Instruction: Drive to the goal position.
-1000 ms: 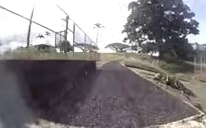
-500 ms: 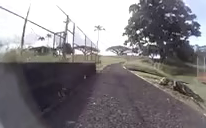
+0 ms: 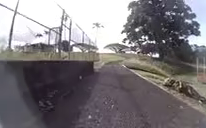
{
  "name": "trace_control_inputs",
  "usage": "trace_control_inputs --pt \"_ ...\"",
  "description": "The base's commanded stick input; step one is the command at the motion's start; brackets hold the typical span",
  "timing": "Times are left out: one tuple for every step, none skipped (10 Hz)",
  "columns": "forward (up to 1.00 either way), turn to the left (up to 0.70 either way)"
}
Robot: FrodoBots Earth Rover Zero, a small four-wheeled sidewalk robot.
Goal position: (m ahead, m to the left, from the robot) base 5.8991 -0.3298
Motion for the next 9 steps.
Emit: trace_control_inputs --pt "0.85 0.00" --pt "0.85 -0.12" --pt "0.85 -0.28" --pt "0.85 -0.32" --pt "0.85 -0.25" --pt "0.85 -0.04" --pt "0.85 0.00" --pt "0.85 0.00" --pt "0.85 0.00"
